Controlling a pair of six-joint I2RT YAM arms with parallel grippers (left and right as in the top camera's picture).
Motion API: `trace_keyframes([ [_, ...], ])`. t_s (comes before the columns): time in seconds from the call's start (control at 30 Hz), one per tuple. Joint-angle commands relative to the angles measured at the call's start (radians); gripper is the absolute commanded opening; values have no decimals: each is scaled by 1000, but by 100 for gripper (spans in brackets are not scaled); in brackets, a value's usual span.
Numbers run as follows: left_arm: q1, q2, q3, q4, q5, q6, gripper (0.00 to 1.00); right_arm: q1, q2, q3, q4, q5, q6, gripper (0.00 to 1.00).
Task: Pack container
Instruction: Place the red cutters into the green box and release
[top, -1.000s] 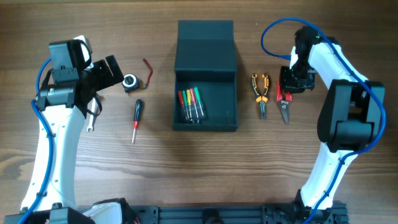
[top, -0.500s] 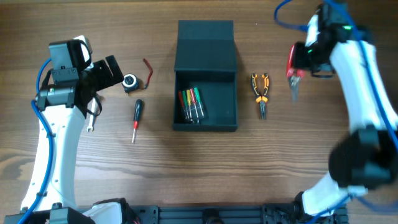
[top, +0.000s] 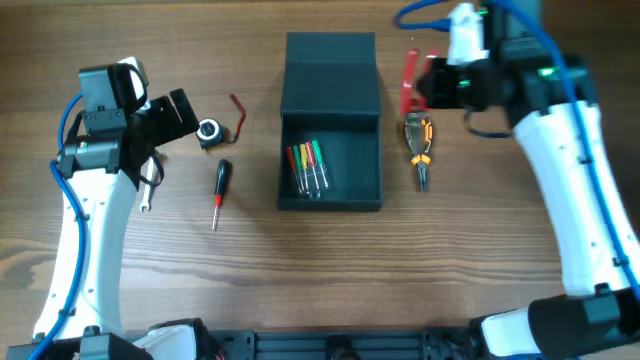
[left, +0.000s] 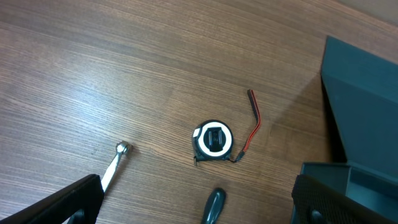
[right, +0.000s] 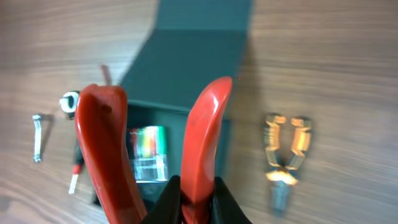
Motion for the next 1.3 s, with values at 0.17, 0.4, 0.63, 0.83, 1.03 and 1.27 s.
trace_keyframes([
  [0.17,6,2,18,3,13,16,100,226,85,-19,32,208,222,4],
  [0.4,6,2,18,3,13,16,100,240,260,-28,76,208,98,4],
  [0.63,6,2,18,3,13,16,100,240,329,-29,171,55,-590,4],
  [0.83,6,2,18,3,13,16,100,240,329,-29,156,-142,-1184,4],
  [1.03,6,2,18,3,13,16,100,240,329,-29,116,-163,-1258,4],
  [1.27,6,2,18,3,13,16,100,281,331,-76,80,-188,-1159,5],
])
